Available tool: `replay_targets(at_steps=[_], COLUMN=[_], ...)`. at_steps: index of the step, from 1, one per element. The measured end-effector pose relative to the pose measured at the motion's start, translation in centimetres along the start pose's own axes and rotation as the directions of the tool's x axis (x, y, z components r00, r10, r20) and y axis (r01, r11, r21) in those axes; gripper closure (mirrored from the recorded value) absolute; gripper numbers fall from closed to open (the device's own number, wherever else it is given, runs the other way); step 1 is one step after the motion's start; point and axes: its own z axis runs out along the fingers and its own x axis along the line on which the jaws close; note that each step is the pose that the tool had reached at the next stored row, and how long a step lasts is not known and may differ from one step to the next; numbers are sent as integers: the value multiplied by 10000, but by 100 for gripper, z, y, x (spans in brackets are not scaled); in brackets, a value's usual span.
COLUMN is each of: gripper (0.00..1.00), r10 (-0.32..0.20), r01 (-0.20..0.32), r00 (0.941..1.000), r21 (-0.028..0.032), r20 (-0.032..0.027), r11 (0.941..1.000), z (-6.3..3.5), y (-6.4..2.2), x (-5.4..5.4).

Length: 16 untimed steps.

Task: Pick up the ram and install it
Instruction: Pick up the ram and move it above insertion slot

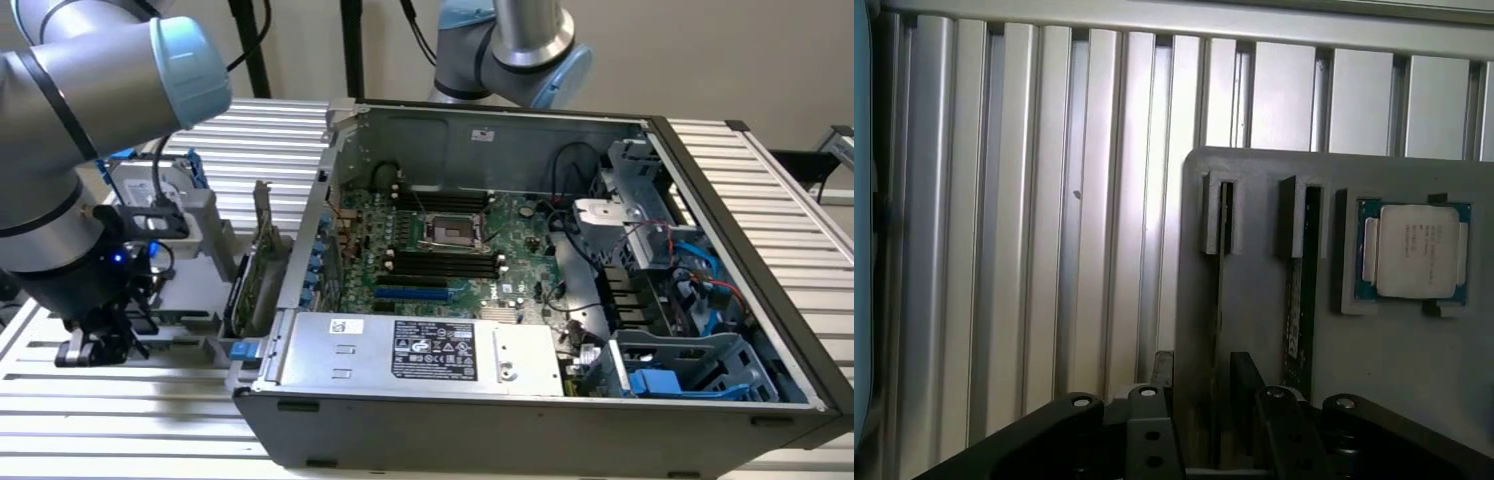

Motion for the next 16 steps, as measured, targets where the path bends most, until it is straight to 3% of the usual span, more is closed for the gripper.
replay_targets(at_steps=[7, 16], gripper=[64, 64], r10=[1, 4], r01=[-1, -4], r00=[10000, 10000], r21=[-16, -94], r20=[25, 56], r11=[10000, 10000], z=[17, 77], y=[-3, -4], x=[-41, -44])
